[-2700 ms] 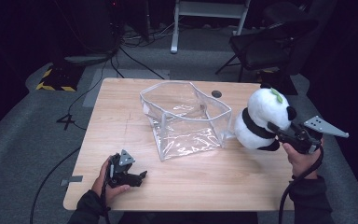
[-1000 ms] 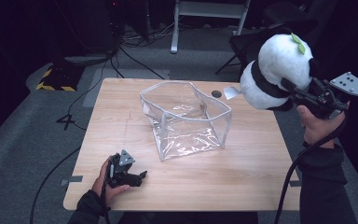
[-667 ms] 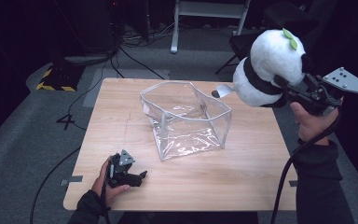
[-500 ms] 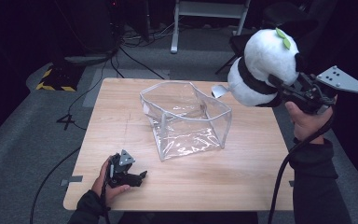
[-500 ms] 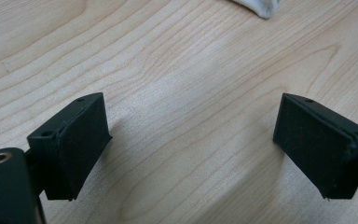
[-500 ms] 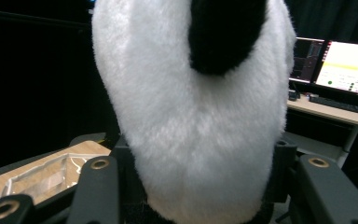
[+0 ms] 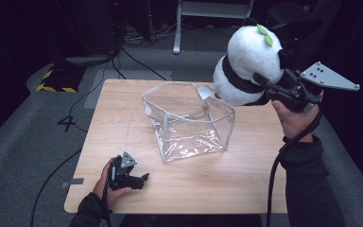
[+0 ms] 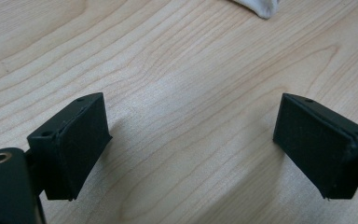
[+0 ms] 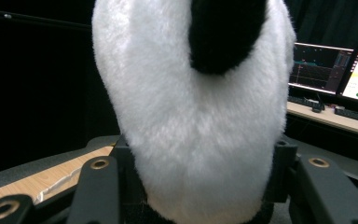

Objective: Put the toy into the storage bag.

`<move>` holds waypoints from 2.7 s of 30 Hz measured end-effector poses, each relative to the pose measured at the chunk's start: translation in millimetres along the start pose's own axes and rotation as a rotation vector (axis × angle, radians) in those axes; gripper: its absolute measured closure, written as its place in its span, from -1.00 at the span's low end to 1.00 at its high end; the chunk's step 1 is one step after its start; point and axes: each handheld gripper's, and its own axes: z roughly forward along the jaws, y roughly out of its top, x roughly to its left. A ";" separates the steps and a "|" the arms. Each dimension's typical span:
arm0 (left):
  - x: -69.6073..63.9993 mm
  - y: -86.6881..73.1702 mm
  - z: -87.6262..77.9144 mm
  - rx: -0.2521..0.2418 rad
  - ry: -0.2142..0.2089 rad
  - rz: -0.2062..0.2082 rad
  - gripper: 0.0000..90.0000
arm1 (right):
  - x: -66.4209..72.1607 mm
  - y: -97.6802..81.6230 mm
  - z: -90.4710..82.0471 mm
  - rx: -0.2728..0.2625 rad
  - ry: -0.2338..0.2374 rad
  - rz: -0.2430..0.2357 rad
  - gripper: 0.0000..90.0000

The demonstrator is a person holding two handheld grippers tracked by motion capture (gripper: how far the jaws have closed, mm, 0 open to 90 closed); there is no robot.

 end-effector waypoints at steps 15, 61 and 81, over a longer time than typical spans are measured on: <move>0.0 0.0 0.0 0.000 0.000 0.000 -0.77 | 22.1 3.7 23.4 0.013 0.056 -0.007 0.05; -0.5 -0.5 -0.3 0.000 0.002 -0.004 -0.77 | 77.0 -24.9 98.8 0.109 0.200 -0.009 0.03; -0.6 -0.6 -0.3 -0.001 0.002 -0.006 -0.77 | 76.4 -55.3 118.2 0.182 0.210 0.020 -0.02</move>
